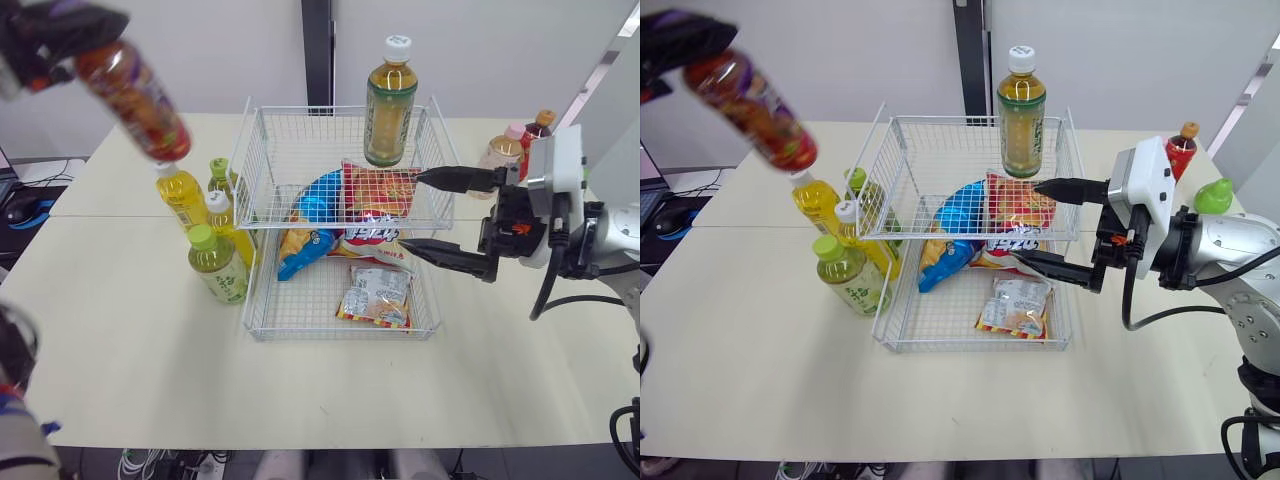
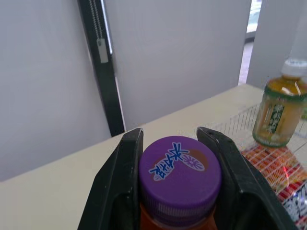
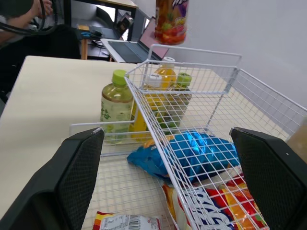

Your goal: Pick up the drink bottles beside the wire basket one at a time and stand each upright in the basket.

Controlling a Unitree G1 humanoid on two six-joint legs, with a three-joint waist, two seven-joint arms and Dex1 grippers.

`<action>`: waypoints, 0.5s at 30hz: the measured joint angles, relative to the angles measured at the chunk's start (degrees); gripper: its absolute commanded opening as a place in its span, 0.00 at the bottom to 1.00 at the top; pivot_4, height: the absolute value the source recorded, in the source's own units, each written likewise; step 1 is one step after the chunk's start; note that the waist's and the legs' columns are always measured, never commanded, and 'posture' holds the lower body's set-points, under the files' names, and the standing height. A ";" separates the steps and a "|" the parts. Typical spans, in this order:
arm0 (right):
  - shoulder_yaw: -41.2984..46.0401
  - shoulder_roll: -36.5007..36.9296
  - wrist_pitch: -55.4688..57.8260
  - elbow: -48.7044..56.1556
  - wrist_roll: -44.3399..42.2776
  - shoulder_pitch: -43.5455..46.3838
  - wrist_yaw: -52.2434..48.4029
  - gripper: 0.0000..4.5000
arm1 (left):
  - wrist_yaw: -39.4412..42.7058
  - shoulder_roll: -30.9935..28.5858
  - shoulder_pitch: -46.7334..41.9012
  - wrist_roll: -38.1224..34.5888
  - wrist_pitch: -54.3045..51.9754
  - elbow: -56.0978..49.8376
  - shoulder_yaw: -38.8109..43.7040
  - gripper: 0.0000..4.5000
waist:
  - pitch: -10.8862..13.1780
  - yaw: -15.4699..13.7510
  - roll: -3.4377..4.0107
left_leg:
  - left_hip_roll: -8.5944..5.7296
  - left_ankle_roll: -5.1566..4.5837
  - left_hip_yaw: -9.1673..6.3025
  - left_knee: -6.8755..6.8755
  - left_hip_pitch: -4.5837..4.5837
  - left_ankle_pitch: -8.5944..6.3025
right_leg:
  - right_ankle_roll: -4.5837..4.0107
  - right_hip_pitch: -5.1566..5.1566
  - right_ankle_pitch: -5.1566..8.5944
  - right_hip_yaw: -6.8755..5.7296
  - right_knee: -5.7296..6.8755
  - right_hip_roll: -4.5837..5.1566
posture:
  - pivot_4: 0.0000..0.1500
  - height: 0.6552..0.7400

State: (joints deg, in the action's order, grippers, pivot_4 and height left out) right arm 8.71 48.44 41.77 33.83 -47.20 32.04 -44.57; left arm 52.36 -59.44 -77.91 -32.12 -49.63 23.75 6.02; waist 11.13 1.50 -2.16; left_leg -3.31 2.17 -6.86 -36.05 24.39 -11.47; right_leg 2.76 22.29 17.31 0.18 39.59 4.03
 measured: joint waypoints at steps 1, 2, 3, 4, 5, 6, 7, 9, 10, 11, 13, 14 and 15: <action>0.34 -0.01 0.42 0.65 -0.17 -0.31 1.10 1.00 | 1.28 1.99 -4.12 1.99 1.26 3.35 -2.44 0.31 | 0.01 0.15 -0.01 | -0.01 0.00 0.03 -0.01 0.04 0.00 | 0.00 0.02 0.00 0.02 -0.02 0.01 | 1.00 1.00; 0.90 -0.03 0.93 1.53 -0.37 -0.90 2.33 1.00 | 2.60 4.28 -8.40 3.92 2.57 7.45 -4.59 0.31 | 0.01 0.22 -0.01 | -0.01 0.00 0.05 -0.01 0.07 0.00 | 0.00 0.04 0.00 0.01 -0.04 0.01 | 1.00 1.00; 1.17 -0.08 1.43 2.40 -0.78 -1.46 3.44 1.00 | 3.56 6.10 -11.60 5.60 3.97 10.65 -5.95 0.31 | 0.01 0.25 -0.02 | -0.01 0.00 0.05 0.00 0.10 0.00 | 0.00 0.04 0.00 0.00 -0.10 0.02 | 1.00 1.00; 1.42 -0.13 1.86 3.27 -1.24 -2.01 4.54 1.00 | 4.53 7.87 -14.56 7.21 5.47 13.77 -7.09 0.31 | 0.02 0.52 -0.01 | 0.01 -0.01 0.07 0.01 0.12 0.00 | 0.00 0.09 0.00 0.06 -0.13 0.02 | 1.00 1.00; 1.56 -0.17 2.45 4.10 -1.37 -2.42 5.68 1.00 | 5.44 9.44 -17.06 8.59 6.85 16.83 -8.11 0.31 | 0.03 0.77 -0.01 | 0.01 -0.02 0.08 0.03 0.12 -0.01 | 0.01 0.13 0.01 0.13 -0.12 0.02 | 1.00 1.00; 1.71 -0.20 2.90 4.87 -1.54 -2.69 6.85 1.00 | 6.43 11.22 -19.15 9.97 8.30 19.58 -8.74 0.31 | 0.03 1.06 0.00 | 0.02 -0.03 0.10 0.06 0.12 -0.01 | 0.01 0.18 0.01 0.20 -0.11 0.02 | 1.00 1.00; 1.89 -0.23 3.28 5.50 -1.82 -2.96 7.97 1.00 | 7.37 12.86 -20.71 11.11 9.56 21.79 -9.34 0.31 | 0.04 1.27 0.00 | 0.02 -0.03 0.11 0.07 0.13 -0.01 | 0.02 0.22 0.02 0.23 -0.10 0.03 | 1.00 1.00; 1.92 -0.46 4.00 6.95 -1.98 -3.48 10.22 1.00 | 8.81 16.72 -23.04 13.14 11.81 26.57 -10.06 0.31 | 0.04 1.42 0.00 | 0.02 -0.04 0.12 0.06 0.15 -0.02 | 0.02 0.25 0.02 0.24 -0.08 0.03 | 1.00 1.00; 1.90 -0.71 4.16 7.43 -2.05 -3.47 10.99 1.00 | 9.41 18.22 -23.41 13.81 12.59 28.22 -10.33 0.31 | 0.04 1.48 0.00 | 0.02 -0.04 0.16 0.05 0.16 -0.01 | 0.02 0.28 0.02 0.28 -0.05 0.03 | 1.00 1.00; 1.88 -0.88 4.37 7.80 -2.37 -3.47 11.73 1.00 | 9.90 19.58 -23.65 14.62 13.33 30.04 -10.38 0.31 | 0.04 1.61 0.00 | 0.02 -0.05 0.24 0.05 0.16 -0.01 | 0.02 0.32 0.02 0.33 0.00 0.03 | 1.00 1.00; 2.40 -0.50 4.74 7.71 -2.93 -3.67 11.88 1.00 | 10.59 21.78 -23.66 16.18 15.21 32.99 -10.43 0.31 | 0.06 1.75 -0.02 | 0.02 -0.05 0.41 0.02 0.18 -0.01 | 0.02 0.42 0.02 0.43 0.10 0.03 | 1.00 1.00; 3.60 0.53 4.76 6.74 -3.49 -3.90 10.98 1.00 | 10.79 23.23 -23.66 16.94 16.24 34.36 -10.45 0.31 | 0.08 1.64 -0.02 | 0.00 -0.06 0.46 0.00 0.21 -0.01 | 0.03 0.43 0.02 0.41 0.12 0.04 | 1.00 1.00; 5.21 1.65 4.74 5.00 -3.62 -3.91 10.13 1.00 | 10.80 24.67 -23.65 17.58 17.17 35.86 -10.42 0.31 | 0.11 1.47 -0.06 | 0.00 -0.06 0.47 -0.02 0.25 -0.01 | 0.03 0.43 0.02 0.39 0.11 0.04 | 1.00 1.00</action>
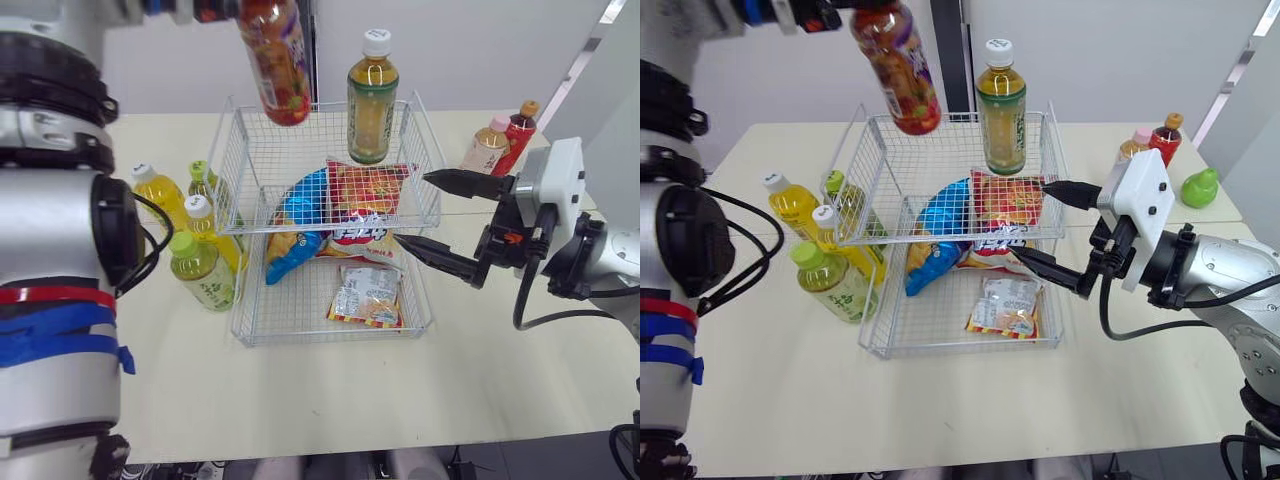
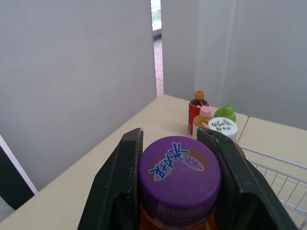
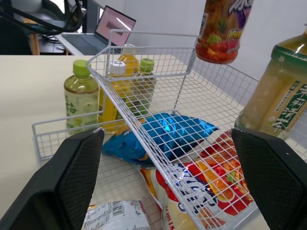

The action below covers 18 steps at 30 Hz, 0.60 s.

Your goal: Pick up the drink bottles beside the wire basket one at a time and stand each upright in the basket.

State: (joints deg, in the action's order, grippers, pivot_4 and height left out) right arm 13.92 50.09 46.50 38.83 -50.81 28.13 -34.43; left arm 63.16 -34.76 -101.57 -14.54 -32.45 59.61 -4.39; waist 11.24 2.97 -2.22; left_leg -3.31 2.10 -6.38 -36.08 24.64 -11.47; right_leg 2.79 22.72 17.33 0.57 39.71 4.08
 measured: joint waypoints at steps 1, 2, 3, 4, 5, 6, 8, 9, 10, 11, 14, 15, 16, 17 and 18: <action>1.62 0.83 -0.08 -1.61 0.01 0.04 -0.52 1.00 | 0.02 1.13 0.01 0.55 0.71 1.37 0.05 0.31 | 0.03 -0.11 -0.05 | 0.00 0.00 0.01 -0.02 0.05 0.00 | 0.00 0.04 0.00 0.00 0.00 0.00 | 1.00 1.00; 3.00 1.22 -0.16 -2.72 -0.01 0.04 -0.58 1.00 | -0.04 1.99 0.05 1.17 1.51 2.57 0.08 0.31 | 0.05 -0.09 -0.08 | 0.00 -0.01 0.03 -0.02 0.07 0.00 | 0.00 0.10 0.00 0.02 0.02 0.00 | 1.00 1.00; 3.65 1.26 -0.24 -3.21 -0.02 0.05 -0.54 1.00 | -0.12 2.61 0.05 1.55 2.13 3.47 0.16 0.31 | 0.05 -0.01 -0.09 | 0.01 -0.01 0.08 -0.01 0.14 -0.01 | 0.00 0.23 -0.01 0.07 0.09 0.00 | 1.00 1.00; 3.98 1.26 -0.24 -3.25 -0.07 0.04 -0.51 1.00 | -0.21 3.14 0.05 1.91 2.74 4.14 0.29 0.31 | 0.05 0.04 -0.09 | 0.01 -0.01 0.10 -0.01 0.21 -0.01 | 0.00 0.42 0.00 0.16 0.23 0.01 | 1.00 1.00; 4.06 1.25 -0.23 -3.25 -0.10 0.04 -0.48 1.00 | -0.36 3.79 0.07 2.15 3.12 4.65 0.34 0.31 | 0.06 0.11 -0.10 | 0.01 -0.01 0.14 0.00 0.26 0.00 | 0.00 0.51 -0.01 0.20 0.26 0.01 | 1.00 1.00; 4.09 1.25 -0.23 -3.25 -0.13 0.04 -0.44 1.00 | -0.56 4.44 0.08 2.31 3.52 5.32 0.43 0.31 | 0.06 0.20 -0.10 | 0.03 -0.01 0.17 0.00 0.26 0.00 | 0.00 0.52 -0.01 0.20 0.28 0.00 | 1.00 1.00; 4.24 1.25 -0.20 -3.23 -0.33 0.04 -0.36 1.00 | -0.75 5.61 0.31 2.65 4.34 6.14 0.85 0.31 | 0.06 0.26 -0.10 | 0.03 -0.01 0.17 0.00 0.25 0.00 | 0.00 0.53 -0.01 0.22 0.28 0.01 | 1.00 1.00; 4.27 1.25 -0.18 -3.21 -0.58 0.04 -0.35 1.00 | -0.79 5.88 0.45 2.79 4.40 6.37 1.13 0.31 | 0.06 0.30 -0.10 | 0.03 -0.01 0.18 -0.01 0.25 0.00 | 0.00 0.53 -0.01 0.25 0.28 0.01 | 1.00 1.00; 4.29 1.26 -0.15 -3.20 -0.74 0.04 -0.33 1.00 | -0.83 5.98 0.57 3.07 4.51 6.50 1.36 0.31 | 0.06 0.33 -0.10 | 0.03 -0.02 0.17 -0.01 0.25 0.00 | 0.00 0.53 -0.01 0.26 0.28 0.00 | 1.00 1.00; 4.37 1.27 -0.10 -3.19 -0.95 0.04 -0.28 1.00 | -0.99 5.99 0.71 3.31 4.70 6.62 1.44 0.31 | 0.06 0.33 -0.10 | 0.03 -0.02 0.17 -0.02 0.25 0.00 | 0.00 0.53 -0.01 0.27 0.29 0.01 | 1.00 1.00; 4.43 1.38 0.14 -3.16 -1.48 0.17 0.25 1.00 | -1.59 6.21 0.88 4.12 5.96 7.56 2.14 0.31 | 0.06 0.15 -0.10 | 0.02 -0.02 0.17 -0.03 0.25 0.00 | 0.00 0.52 -0.01 0.25 0.29 0.01 | 1.00 1.00; 4.43 1.39 0.21 -3.14 -1.82 0.33 0.53 1.00 | -1.86 6.38 1.18 4.49 6.54 7.77 2.43 0.31 | 0.06 0.08 -0.10 | 0.01 -0.02 0.17 -0.03 0.25 0.00 | 0.00 0.52 -0.01 0.25 0.29 0.01 | 1.00 1.00; 4.43 1.45 0.22 -3.12 -2.04 0.45 0.71 1.00 | -2.05 6.52 1.52 4.71 6.82 7.84 2.47 0.31 | 0.06 0.05 -0.10 | 0.01 -0.02 0.17 -0.04 0.25 0.00 | 0.00 0.52 -0.01 0.25 0.29 0.02 | 1.00 1.00; 4.43 1.54 0.22 -3.10 -2.09 0.47 0.75 1.00 | -2.17 6.77 1.85 4.99 6.85 7.99 2.49 0.38 | 0.06 0.01 -0.10 | 0.01 -0.02 0.17 -0.05 0.25 0.00 | 0.00 0.52 -0.01 0.25 0.29 0.02 | 1.00 1.00; 4.43 1.57 0.22 -3.10 -2.09 0.46 0.75 1.00 | -2.17 6.94 2.06 5.16 6.88 8.10 2.62 0.47 | 0.06 -0.01 -0.10 | 0.00 -0.02 0.17 -0.05 0.25 0.00 | 0.00 0.52 -0.01 0.25 0.29 0.02 | 1.00 1.00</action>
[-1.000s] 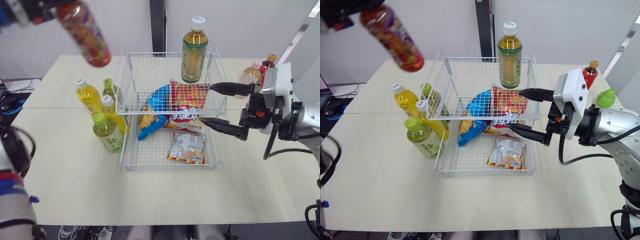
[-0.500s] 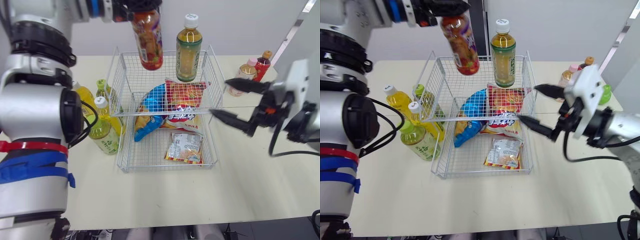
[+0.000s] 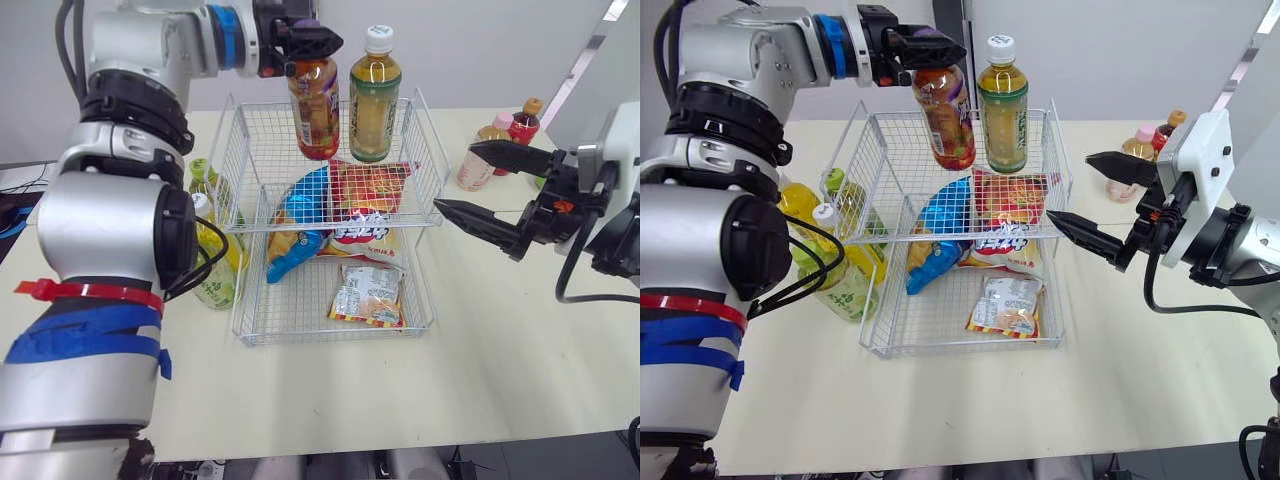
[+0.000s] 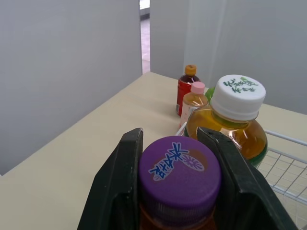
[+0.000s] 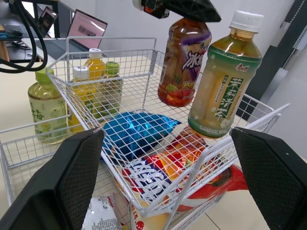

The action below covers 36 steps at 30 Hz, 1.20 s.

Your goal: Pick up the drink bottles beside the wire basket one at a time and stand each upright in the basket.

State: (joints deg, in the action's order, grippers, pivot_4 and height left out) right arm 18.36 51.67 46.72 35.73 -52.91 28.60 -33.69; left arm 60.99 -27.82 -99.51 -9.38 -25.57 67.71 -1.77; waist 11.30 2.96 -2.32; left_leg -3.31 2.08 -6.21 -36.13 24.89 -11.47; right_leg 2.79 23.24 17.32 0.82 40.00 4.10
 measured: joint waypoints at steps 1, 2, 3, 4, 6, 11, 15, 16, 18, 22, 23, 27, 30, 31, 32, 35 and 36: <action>0.00 0.02 0.00 0.00 0.00 0.00 0.00 1.00 | -0.01 0.05 0.01 0.05 0.06 0.00 0.08 0.51 | 0.00 0.00 0.00 | 0.00 0.00 0.00 0.00 0.00 0.00 | 0.00 0.00 0.00 0.00 0.00 0.00 | 1.00 1.00; 0.00 0.09 0.00 -0.01 0.01 0.00 0.00 1.00 | -0.01 0.07 -0.01 0.15 0.10 -0.01 0.32 0.59 | 0.00 0.01 0.00 | 0.00 0.00 0.00 0.00 -0.01 0.00 | 0.00 -0.01 0.00 0.02 0.01 0.00 | 1.00 1.00; 0.00 0.11 0.00 -0.01 0.01 0.00 -0.01 1.00 | 0.05 0.10 0.00 0.21 0.10 0.00 0.82 0.66 | 0.00 0.05 0.00 | 0.01 0.00 0.00 0.00 -0.01 0.00 | 0.00 -0.01 0.00 0.01 0.02 0.00 | 1.00 1.00; 0.00 0.12 0.00 -0.01 0.02 0.00 -0.02 1.00 | 0.28 0.13 -0.01 0.23 0.09 0.00 1.14 0.73 | 0.00 0.07 0.00 | 0.01 0.00 0.00 -0.01 -0.01 0.00 | 0.00 -0.01 0.00 0.00 0.02 -0.01 | 1.00 1.00; -0.01 0.14 -0.01 -0.01 0.02 0.00 -0.06 1.00 | 1.23 0.13 -0.01 0.29 0.01 -0.02 1.43 0.86 | 0.00 0.08 0.00 | 0.01 0.00 0.01 -0.01 -0.01 0.00 | 0.00 -0.01 0.00 -0.01 0.04 -0.01 | 1.00 1.00; -0.36 0.18 -0.14 -0.14 0.10 0.07 -0.43 1.00 | 4.41 -0.81 -0.01 0.86 -0.29 -0.69 1.50 1.00 | 0.00 0.19 0.00 | 0.01 0.00 0.04 -0.02 -0.01 0.01 | 0.00 -0.01 0.00 -0.01 0.04 -0.01 | 1.00 1.00; -0.67 0.18 -0.77 -1.05 0.58 0.10 -1.30 1.00 | 5.01 -4.58 -0.14 1.85 -0.62 -3.30 1.50 1.00 | 0.00 0.44 0.01 | 0.04 0.00 0.01 -0.01 -0.04 0.00 | 0.00 0.00 0.00 0.00 0.07 -0.03 | 1.00 1.00; -0.98 0.17 -1.23 -1.44 1.09 0.16 -1.42 1.00 | 5.35 -5.84 -0.11 1.87 -1.34 -4.44 1.52 1.00 | 0.00 0.43 0.01 | 0.04 0.00 0.01 -0.01 -0.04 0.01 | 0.00 0.00 0.00 0.00 0.07 -0.03 | 1.00 1.00; -1.80 0.15 -1.65 -2.21 1.77 0.29 -2.12 1.00 | 6.00 -7.65 -0.08 1.86 -2.63 -6.57 1.72 1.00 | 0.00 0.33 0.01 | 0.02 0.00 0.01 -0.03 -0.03 0.01 | 0.00 -0.01 0.00 0.00 0.07 -0.03 | 1.00 1.00; -3.55 -0.03 -3.34 -3.70 2.76 2.34 -4.22 1.00 | 7.13 -11.90 1.87 1.17 -6.62 -14.56 2.72 1.00 | 0.00 0.32 0.01 | 0.04 0.00 -0.05 -0.04 -0.04 0.01 | 0.00 -0.01 0.00 0.00 0.07 -0.03 | 1.00 1.00; -4.10 -0.12 -3.77 -4.27 3.05 2.67 -4.79 1.00 | 7.14 -13.03 2.65 0.58 -7.97 -16.79 3.26 1.00 | 0.00 0.33 0.01 | 0.05 0.00 -0.05 -0.04 -0.04 0.01 | 0.00 -0.01 0.00 0.01 0.07 -0.03 | 1.00 1.00; -6.04 -0.76 -5.10 -5.74 4.75 3.99 -6.10 1.00 | 6.94 -18.61 7.77 -1.45 -14.70 -27.56 5.24 1.00 | -0.02 0.56 0.04 | 0.07 0.00 -0.09 -0.04 -0.10 0.01 | 0.00 -0.01 0.00 0.08 0.09 -0.03 | 1.00 1.00; -6.85 -1.99 -6.11 -7.01 5.17 5.23 -6.68 1.00 | 5.16 -24.00 15.86 -3.01 -19.11 -36.98 8.15 1.00 | -0.04 0.94 0.07 | 0.09 0.00 -0.14 -0.04 -0.16 0.01 | -0.01 0.00 0.00 0.14 0.17 -0.04 | 1.00 1.00; -6.98 -2.33 -6.36 -7.22 5.23 5.52 -6.94 1.00 | 4.37 -24.93 17.90 -3.34 -19.84 -38.40 9.14 1.00 | -0.04 0.92 0.07 | 0.10 0.01 -0.18 -0.06 -0.15 0.01 | -0.01 0.00 0.00 0.11 0.23 -0.04 | 1.00 1.00; -7.62 -2.70 -6.55 -7.41 5.46 6.24 -7.44 1.00 | 3.05 -25.99 20.83 -3.86 -20.82 -40.83 10.56 1.00 | -0.04 0.81 0.07 | 0.11 0.01 -0.20 -0.10 -0.15 0.01 | -0.01 0.00 -0.01 0.09 0.23 -0.05 | 1.00 1.00; -9.89 -4.15 -7.66 -7.86 6.47 8.06 -8.91 1.00 | 0.10 -28.56 30.91 -5.97 -22.89 -49.76 16.42 1.00 | -0.07 0.61 0.13 | 0.07 0.00 -0.14 -0.18 -0.16 0.01 | -0.01 -0.01 -0.01 0.17 0.28 -0.01 | 1.00 1.00; -10.41 -4.38 -8.09 -8.20 6.68 8.28 -9.40 1.00 | -0.74 -29.25 35.46 -6.56 -23.62 -52.60 19.19 1.00 | -0.08 0.67 0.14 | 0.07 0.00 -0.13 -0.19 -0.17 0.01 | -0.01 -0.01 -0.01 0.20 0.32 0.01 | 1.00 1.00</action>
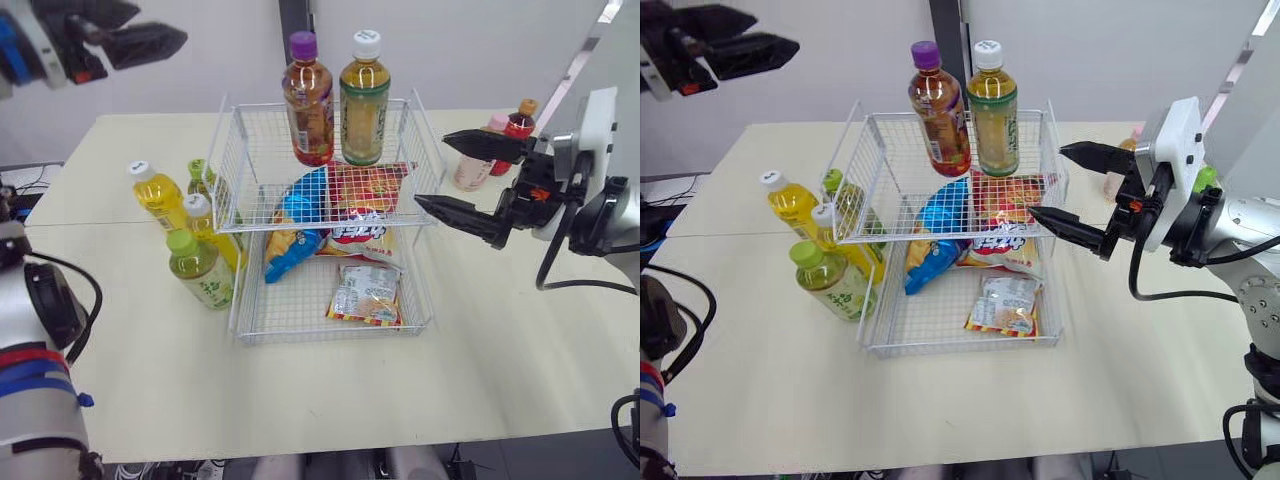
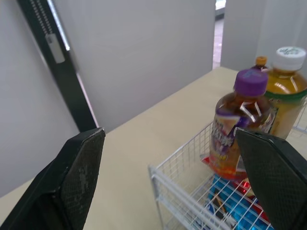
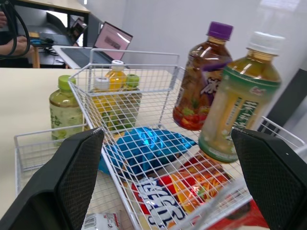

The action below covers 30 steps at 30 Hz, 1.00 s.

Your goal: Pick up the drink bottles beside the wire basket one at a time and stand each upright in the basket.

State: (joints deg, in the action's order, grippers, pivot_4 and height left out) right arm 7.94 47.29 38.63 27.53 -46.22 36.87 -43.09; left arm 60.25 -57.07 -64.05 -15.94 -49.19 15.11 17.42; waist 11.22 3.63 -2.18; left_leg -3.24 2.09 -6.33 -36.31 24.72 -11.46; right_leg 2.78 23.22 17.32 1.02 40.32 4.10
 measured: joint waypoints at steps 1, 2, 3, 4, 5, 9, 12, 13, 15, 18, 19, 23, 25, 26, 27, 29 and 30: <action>-0.56 -0.25 -0.25 -0.64 0.27 0.30 -0.69 1.00 | -1.27 -0.20 4.71 -0.81 -1.29 -2.97 3.29 1.00 | 0.00 -0.02 0.00 | 0.04 0.00 -0.02 -0.02 0.00 0.00 | -0.01 0.01 0.00 -0.02 -0.01 -0.03 | 1.00 1.00; -1.06 -0.45 -0.49 -1.17 0.62 0.54 -1.12 1.00 | -2.25 -0.27 8.74 -1.58 -2.10 -5.27 5.80 1.00 | 0.00 -0.11 0.00 | 0.06 0.00 -0.06 -0.05 0.01 0.00 | -0.01 0.01 -0.01 -0.07 0.01 -0.04 | 1.00 1.00; -1.60 -0.61 -0.62 -1.68 1.13 0.83 -1.89 1.00 | -2.93 -0.25 12.81 -2.23 -2.84 -7.22 8.17 1.00 | 0.00 -0.25 -0.01 | 0.07 0.01 -0.09 -0.08 0.02 0.00 | -0.01 0.01 -0.01 -0.10 0.05 -0.05 | 1.00 1.00; -2.70 -0.97 -0.69 -2.02 1.68 1.55 -2.41 1.00 | -3.41 -0.44 16.88 -2.71 -2.71 -9.73 10.81 1.00 | 0.00 -0.32 -0.01 | 0.08 0.01 -0.07 -0.08 0.02 0.00 | -0.02 0.01 -0.01 -0.08 0.04 -0.06 | 1.00 1.00; -3.10 -1.03 -0.81 -2.12 2.13 1.68 -3.02 1.00 | -3.45 -0.43 19.69 -3.14 -2.66 -11.01 12.55 1.00 | 0.00 -0.37 0.00 | 0.06 0.01 -0.05 -0.09 0.01 0.00 | -0.02 0.01 -0.01 -0.06 0.07 -0.04 | 1.00 1.00; -6.62 -2.46 -1.26 -3.46 4.69 3.10 -4.30 1.00 | -5.12 0.79 32.62 -4.65 -1.07 -15.88 21.99 1.00 | -0.01 -0.63 0.00 | 0.08 0.01 -0.07 -0.11 -0.01 0.00 | -0.05 0.00 -0.02 -0.08 0.08 -0.03 | 1.00 1.00; -8.17 -3.33 -1.21 -3.85 5.85 3.85 -4.41 1.00 | -6.55 2.74 38.27 -6.13 0.57 -17.48 25.46 1.00 | -0.01 -1.30 -0.01 | 0.08 0.01 -0.09 -0.14 -0.01 0.00 | -0.10 -0.02 -0.06 -0.10 0.07 -0.01 | 1.00 1.00; -8.49 -3.60 -1.14 -3.86 5.99 4.27 -4.47 1.00 | -7.19 3.34 39.80 -6.76 0.89 -18.19 26.39 1.00 | -0.01 -1.43 -0.01 | 0.08 0.01 -0.06 -0.14 -0.01 0.00 | -0.10 -0.02 -0.08 -0.07 0.06 -0.01 | 1.00 1.00; -8.64 -4.00 -0.84 -3.47 5.98 4.53 -4.40 1.00 | -8.33 5.01 43.02 -7.94 1.19 -19.70 28.24 1.00 | -0.02 -1.64 -0.02 | 0.08 0.01 -0.04 -0.15 -0.01 0.00 | -0.10 -0.02 -0.09 -0.06 0.05 0.03 | 1.00 1.00; -8.80 -5.17 -0.08 -2.43 5.79 4.55 -4.19 1.00 | -10.80 8.18 46.82 -9.43 1.50 -21.85 28.89 1.00 | -0.02 -1.78 -0.02 | 0.11 0.01 -0.07 -0.16 -0.01 0.00 | -0.11 -0.02 -0.10 -0.07 0.06 0.06 | 1.00 1.00; -8.81 -5.17 0.00 -2.31 5.79 4.54 -4.20 1.00 | -11.36 8.81 47.10 -9.78 1.50 -22.09 28.86 1.00 | -0.02 -1.81 -0.03 | 0.11 0.01 -0.08 -0.17 -0.01 0.00 | -0.12 -0.02 -0.11 -0.08 0.06 0.06 | 1.00 1.00; -8.77 -5.07 0.52 -1.47 5.85 4.33 -4.23 1.00 | -15.03 9.80 47.16 -11.03 2.03 -24.31 26.80 1.00 | -0.04 -1.89 -0.05 | 0.10 0.01 -0.05 -0.20 -0.02 0.00 | -0.10 -0.04 -0.13 -0.06 0.06 0.05 | 1.00 1.00; -8.59 -5.05 1.22 -0.88 5.60 4.17 -3.94 1.00 | -17.04 10.54 46.60 -11.05 3.09 -24.35 25.19 1.00 | -0.04 -1.89 -0.04 | 0.11 0.01 -0.04 -0.20 -0.03 0.00 | -0.11 -0.04 -0.14 -0.06 0.07 0.05 | 1.00 1.00; -8.55 -5.03 1.72 -0.47 5.41 4.13 -3.58 1.00 | -18.06 11.39 46.18 -11.05 3.60 -24.28 24.34 1.00 | -0.04 -1.89 -0.04 | 0.12 0.01 -0.05 -0.20 -0.04 0.00 | -0.11 -0.04 -0.14 -0.07 0.07 0.04 | 1.00 1.00; -8.46 -4.92 2.34 0.08 5.36 4.07 -2.95 1.00 | -19.26 11.99 45.56 -10.98 4.05 -23.78 22.95 1.00 | -0.04 -1.89 -0.04 | 0.12 0.01 -0.05 -0.20 -0.04 0.00 | -0.12 -0.04 -0.15 -0.07 0.07 0.04 | 1.00 1.00; -8.18 -4.66 3.67 0.98 5.27 4.01 -1.86 1.00 | -20.97 12.38 44.15 -10.73 5.12 -22.52 20.92 1.00 | -0.04 -1.90 -0.04 | 0.11 0.01 -0.06 -0.20 -0.03 0.00 | -0.12 -0.04 -0.15 -0.08 0.08 0.03 | 1.00 1.00; -7.74 -4.61 4.49 1.47 5.16 4.02 -1.04 1.00 | -21.91 12.39 42.74 -10.52 5.96 -21.21 19.80 1.00 | -0.04 -1.90 -0.04 | 0.11 0.01 -0.06 -0.20 -0.03 0.00 | -0.12 -0.04 -0.15 -0.09 0.08 0.02 | 1.00 1.00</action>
State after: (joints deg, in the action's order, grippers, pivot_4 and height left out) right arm 0.20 42.68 43.12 29.00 -41.06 40.89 -44.13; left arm 38.34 -44.68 -21.30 -26.46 -43.24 -6.10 37.22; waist 11.17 1.73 -2.22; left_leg -3.13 2.10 -6.39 -36.51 24.68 -11.46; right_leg 2.66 23.18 17.17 0.93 40.40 4.12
